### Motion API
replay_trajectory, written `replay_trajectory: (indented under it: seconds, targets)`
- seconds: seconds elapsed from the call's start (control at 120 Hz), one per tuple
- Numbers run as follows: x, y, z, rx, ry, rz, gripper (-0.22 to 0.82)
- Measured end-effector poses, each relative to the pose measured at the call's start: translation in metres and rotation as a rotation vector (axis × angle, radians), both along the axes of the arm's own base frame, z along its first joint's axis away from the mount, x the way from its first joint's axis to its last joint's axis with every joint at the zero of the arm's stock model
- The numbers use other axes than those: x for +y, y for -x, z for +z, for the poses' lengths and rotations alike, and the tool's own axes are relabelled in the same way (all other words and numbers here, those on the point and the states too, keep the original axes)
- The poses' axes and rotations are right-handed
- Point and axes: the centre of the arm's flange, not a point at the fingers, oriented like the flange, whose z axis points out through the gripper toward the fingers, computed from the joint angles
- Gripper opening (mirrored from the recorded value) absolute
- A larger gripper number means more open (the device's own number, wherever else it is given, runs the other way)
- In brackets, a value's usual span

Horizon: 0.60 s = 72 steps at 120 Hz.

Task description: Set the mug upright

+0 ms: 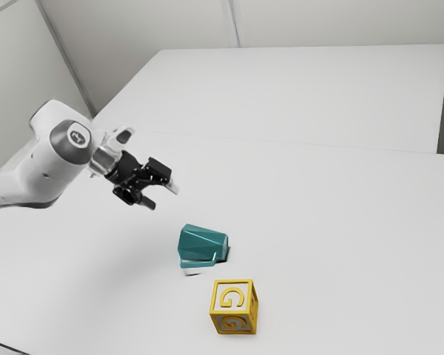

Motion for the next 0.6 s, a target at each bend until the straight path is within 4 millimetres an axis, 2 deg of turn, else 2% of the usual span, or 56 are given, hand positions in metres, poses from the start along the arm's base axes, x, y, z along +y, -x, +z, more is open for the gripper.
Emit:
replay_trajectory:
  seconds: [0.275, 0.6]
  targets:
    - [0.016, 0.022, -0.053, -0.064, 0.114, 0.063, 0.59]
    - [0.018, 0.050, -0.096, -0.149, 0.177, 0.059, 0.59]
